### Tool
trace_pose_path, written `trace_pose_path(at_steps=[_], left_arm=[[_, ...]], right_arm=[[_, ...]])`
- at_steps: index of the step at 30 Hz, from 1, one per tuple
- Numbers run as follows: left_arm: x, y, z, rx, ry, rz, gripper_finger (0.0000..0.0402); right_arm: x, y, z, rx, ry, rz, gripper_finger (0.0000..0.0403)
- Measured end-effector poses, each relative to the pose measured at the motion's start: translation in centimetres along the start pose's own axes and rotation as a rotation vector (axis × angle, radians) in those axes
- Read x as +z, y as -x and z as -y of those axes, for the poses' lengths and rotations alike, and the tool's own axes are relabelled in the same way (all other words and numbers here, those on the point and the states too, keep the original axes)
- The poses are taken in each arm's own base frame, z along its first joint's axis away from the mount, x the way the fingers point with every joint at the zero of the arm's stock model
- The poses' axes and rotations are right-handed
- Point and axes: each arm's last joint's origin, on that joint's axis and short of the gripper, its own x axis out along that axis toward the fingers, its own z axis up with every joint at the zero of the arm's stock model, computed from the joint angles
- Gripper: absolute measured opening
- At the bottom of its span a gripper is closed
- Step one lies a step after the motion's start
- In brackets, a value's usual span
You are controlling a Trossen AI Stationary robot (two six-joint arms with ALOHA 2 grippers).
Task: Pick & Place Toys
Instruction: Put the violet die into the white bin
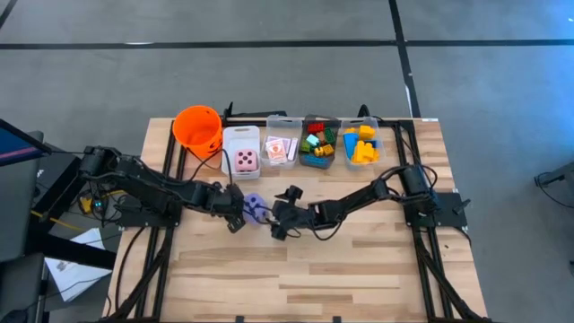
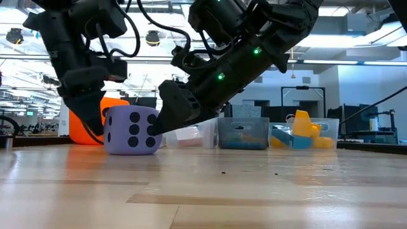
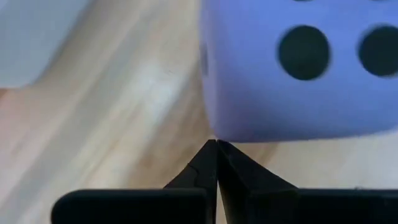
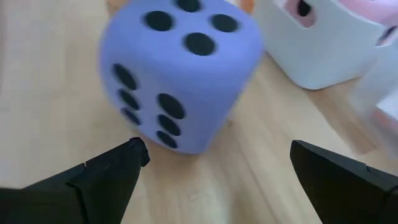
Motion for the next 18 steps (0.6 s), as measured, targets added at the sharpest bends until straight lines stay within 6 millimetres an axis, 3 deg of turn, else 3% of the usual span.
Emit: trace_pose_path(at_steps=[18], left_arm=[[1.8, -0.6, -1.8, 0.064, -0.067, 0.057, 0.0]], right_arm=[[-0.5, 0.1, -0.5, 0.159, 0.149, -0.053, 0.04]])
